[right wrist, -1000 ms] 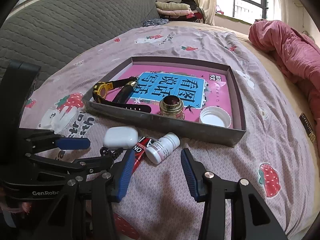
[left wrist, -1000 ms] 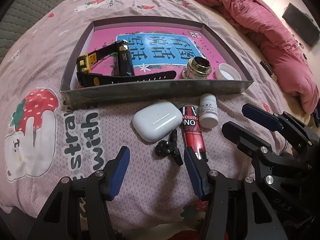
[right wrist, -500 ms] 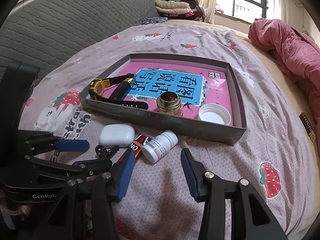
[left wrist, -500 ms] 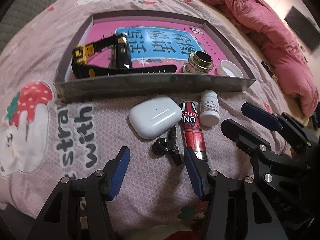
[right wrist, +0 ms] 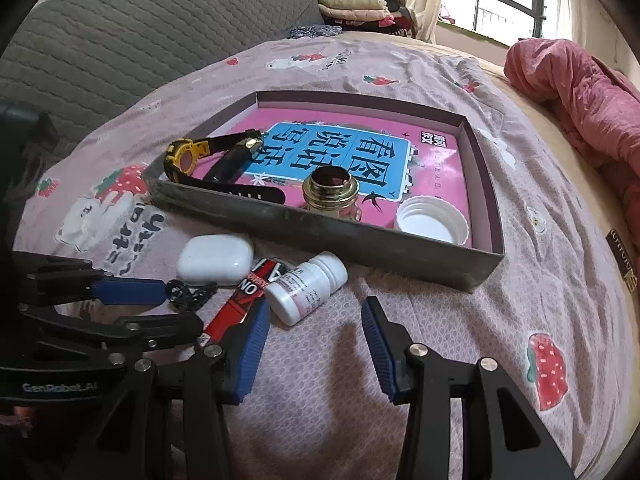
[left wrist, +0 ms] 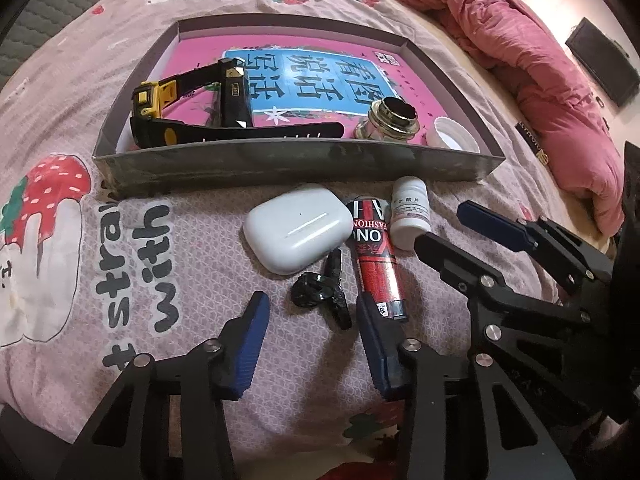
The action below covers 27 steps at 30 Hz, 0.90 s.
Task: Organize rigid objects
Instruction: 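Grasp the black earbud with the left gripper while the right gripper grasps the white pill bottle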
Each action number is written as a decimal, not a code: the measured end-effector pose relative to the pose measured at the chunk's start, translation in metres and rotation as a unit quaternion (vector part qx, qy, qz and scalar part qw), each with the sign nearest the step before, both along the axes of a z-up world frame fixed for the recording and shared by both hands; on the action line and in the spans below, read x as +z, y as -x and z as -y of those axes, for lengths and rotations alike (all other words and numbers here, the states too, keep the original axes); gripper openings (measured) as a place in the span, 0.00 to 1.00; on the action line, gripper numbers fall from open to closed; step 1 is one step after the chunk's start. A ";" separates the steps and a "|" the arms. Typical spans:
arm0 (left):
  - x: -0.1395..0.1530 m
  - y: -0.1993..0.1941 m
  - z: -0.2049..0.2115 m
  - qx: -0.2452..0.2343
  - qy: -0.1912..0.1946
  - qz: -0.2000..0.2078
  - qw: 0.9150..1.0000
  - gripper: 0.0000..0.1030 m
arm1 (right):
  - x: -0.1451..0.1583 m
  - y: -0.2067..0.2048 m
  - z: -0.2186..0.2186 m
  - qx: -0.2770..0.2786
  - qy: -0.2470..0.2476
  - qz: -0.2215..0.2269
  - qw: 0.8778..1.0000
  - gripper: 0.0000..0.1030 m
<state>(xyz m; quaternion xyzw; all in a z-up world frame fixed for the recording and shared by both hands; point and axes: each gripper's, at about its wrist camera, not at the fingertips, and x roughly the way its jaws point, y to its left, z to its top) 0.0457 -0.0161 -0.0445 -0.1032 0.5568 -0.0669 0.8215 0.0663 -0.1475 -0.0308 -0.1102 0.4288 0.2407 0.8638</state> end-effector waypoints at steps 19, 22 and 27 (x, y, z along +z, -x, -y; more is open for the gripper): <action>-0.006 -0.004 -0.007 0.010 0.013 -0.002 1.000 0.42 | -0.013 -0.021 -0.006 0.034 -0.010 -0.007 0.999 0.47; -0.007 -0.005 -0.007 0.011 0.014 -0.003 1.000 0.42 | -0.015 -0.025 -0.004 0.029 -0.019 -0.012 0.999 0.47; -0.007 -0.005 -0.008 0.011 0.015 -0.004 1.000 0.42 | -0.016 -0.030 -0.003 0.029 -0.028 -0.013 0.999 0.47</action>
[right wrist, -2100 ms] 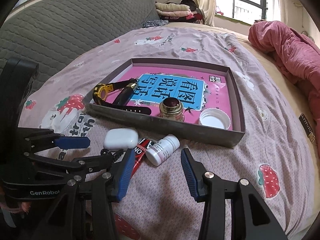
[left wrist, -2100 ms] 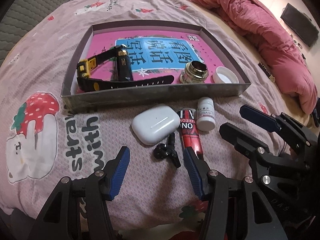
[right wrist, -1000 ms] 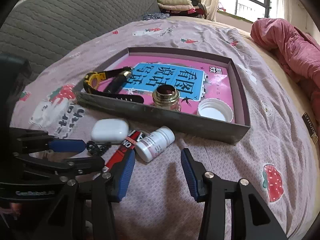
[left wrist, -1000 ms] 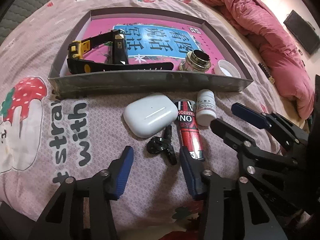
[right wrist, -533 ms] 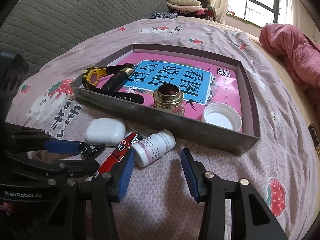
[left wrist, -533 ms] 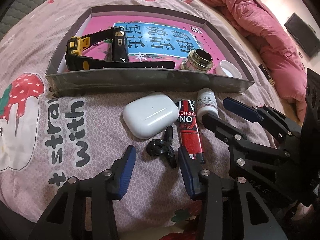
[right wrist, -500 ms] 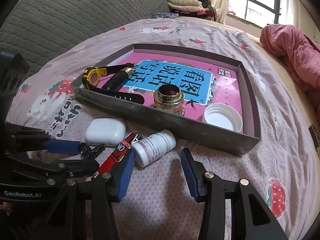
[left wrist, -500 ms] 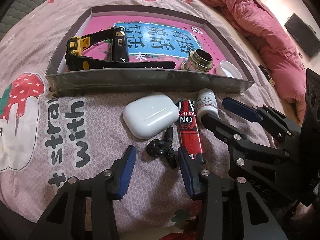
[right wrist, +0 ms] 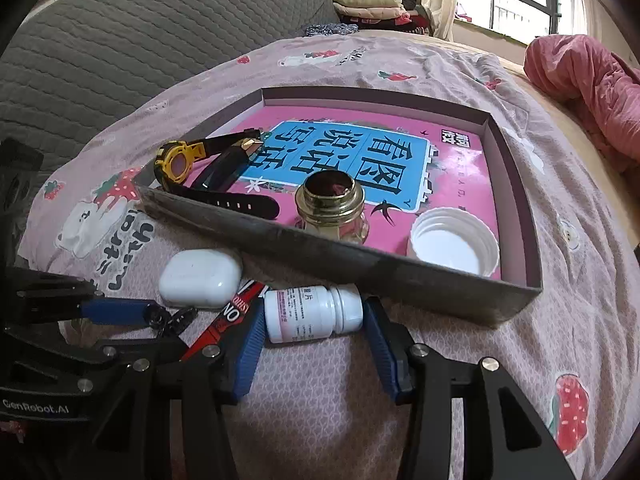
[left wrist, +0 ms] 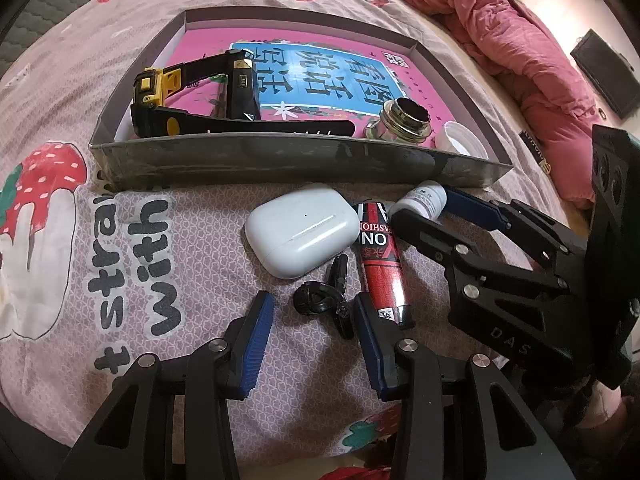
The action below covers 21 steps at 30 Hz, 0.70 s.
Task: Organize rigid objects
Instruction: 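Grasp the black earbud with the left gripper while the right gripper grasps the white pill bottle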
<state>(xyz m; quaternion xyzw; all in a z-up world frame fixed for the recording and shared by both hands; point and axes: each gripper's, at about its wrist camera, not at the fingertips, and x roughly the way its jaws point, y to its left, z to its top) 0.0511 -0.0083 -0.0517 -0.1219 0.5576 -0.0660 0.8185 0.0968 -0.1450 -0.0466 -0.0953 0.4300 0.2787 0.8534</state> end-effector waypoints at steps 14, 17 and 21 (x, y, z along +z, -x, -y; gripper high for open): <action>-0.002 0.000 0.000 0.003 -0.002 0.001 1.000 0.40 | -0.002 0.002 0.003 -0.006 -0.018 -0.005 1.000 0.45; -0.003 -0.001 0.000 0.006 -0.011 0.002 1.000 0.34 | -0.002 0.004 0.007 -0.013 -0.023 -0.009 1.000 0.45; -0.003 -0.003 -0.002 0.010 -0.010 0.000 1.000 0.30 | -0.001 0.006 0.012 -0.022 -0.031 -0.012 0.999 0.45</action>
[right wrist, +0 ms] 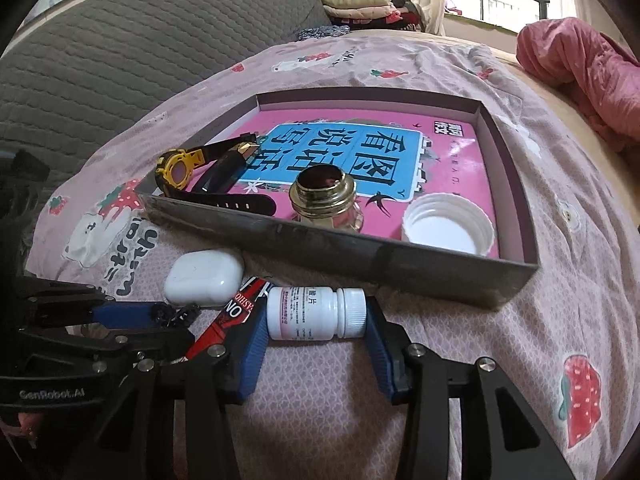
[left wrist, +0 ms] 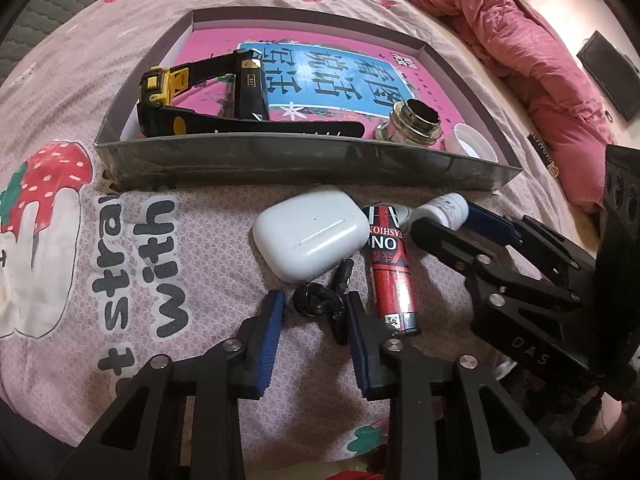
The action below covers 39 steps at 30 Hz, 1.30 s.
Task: Organize rigid objects
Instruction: 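Grasp the black earbud with the left gripper while the right gripper grasps the white pill bottle, then lift the earbud with the left gripper while the right gripper carries the pill bottle toward the tray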
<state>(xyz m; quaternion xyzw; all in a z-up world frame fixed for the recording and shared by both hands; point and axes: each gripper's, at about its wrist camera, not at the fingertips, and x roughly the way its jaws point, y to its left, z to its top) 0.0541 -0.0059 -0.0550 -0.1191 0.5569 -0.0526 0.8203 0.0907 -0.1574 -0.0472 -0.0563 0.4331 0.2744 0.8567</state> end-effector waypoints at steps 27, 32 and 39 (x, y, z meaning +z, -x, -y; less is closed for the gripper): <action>0.009 0.011 -0.021 0.011 0.036 0.010 0.999 0.22 | 0.010 0.008 0.013 -0.019 -0.025 -0.003 0.999 0.45; 0.013 0.012 -0.023 0.011 0.031 0.015 0.999 0.22 | 0.010 0.009 0.012 -0.018 -0.024 -0.003 1.000 0.45; 0.019 0.014 -0.028 0.015 0.025 0.027 0.999 0.22 | 0.012 0.012 0.011 -0.017 -0.024 -0.001 1.000 0.45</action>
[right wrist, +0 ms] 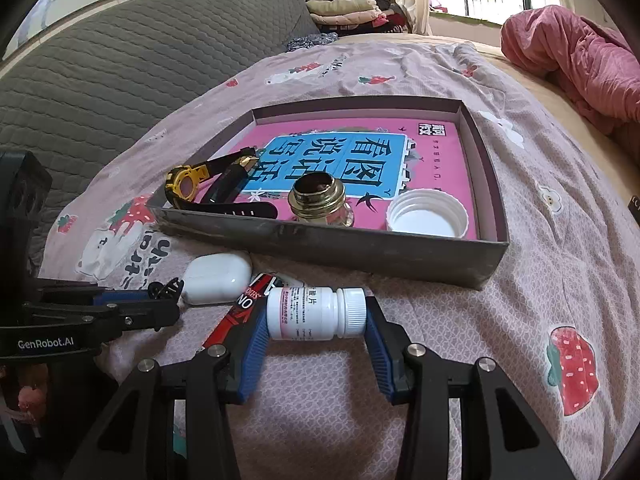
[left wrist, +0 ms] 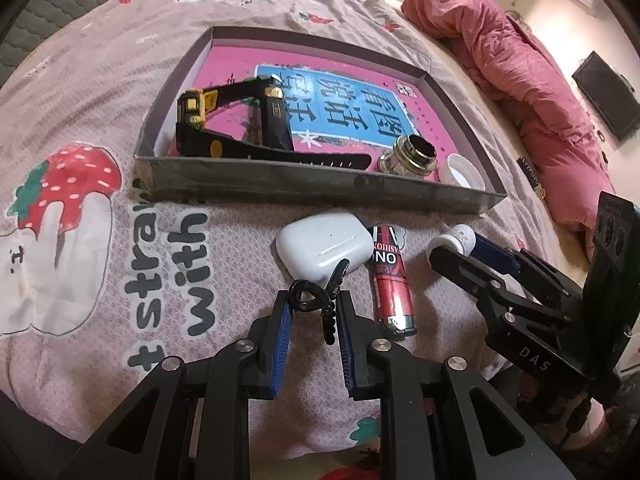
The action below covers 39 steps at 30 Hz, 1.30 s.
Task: Organize rigid objects
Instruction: 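Lift the earbud with the left gripper while the right gripper carries the pill bottle toward the tray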
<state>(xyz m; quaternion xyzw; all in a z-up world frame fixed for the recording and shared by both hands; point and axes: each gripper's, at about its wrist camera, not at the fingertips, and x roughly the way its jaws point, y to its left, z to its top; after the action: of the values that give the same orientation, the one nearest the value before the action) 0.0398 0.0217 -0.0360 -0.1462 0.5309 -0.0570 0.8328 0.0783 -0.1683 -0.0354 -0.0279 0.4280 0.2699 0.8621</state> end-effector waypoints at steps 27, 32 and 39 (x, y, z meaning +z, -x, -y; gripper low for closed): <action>0.022 0.003 0.001 -0.001 -0.027 0.047 0.999 0.22 | 0.018 0.012 -0.007 0.011 0.000 0.037 0.999 0.45; 0.024 0.004 0.002 -0.002 -0.029 0.054 0.998 0.22 | 0.020 0.011 -0.005 0.006 -0.003 0.041 0.999 0.45; 0.026 0.003 0.004 -0.004 -0.031 0.060 0.998 0.22 | 0.024 0.009 0.002 -0.010 -0.010 0.047 0.999 0.45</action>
<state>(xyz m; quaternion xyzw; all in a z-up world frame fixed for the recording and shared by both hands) 0.0373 0.0178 -0.0104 -0.1151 0.4819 -0.0525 0.8670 0.0698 -0.1701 -0.0110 -0.0276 0.3846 0.2644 0.8840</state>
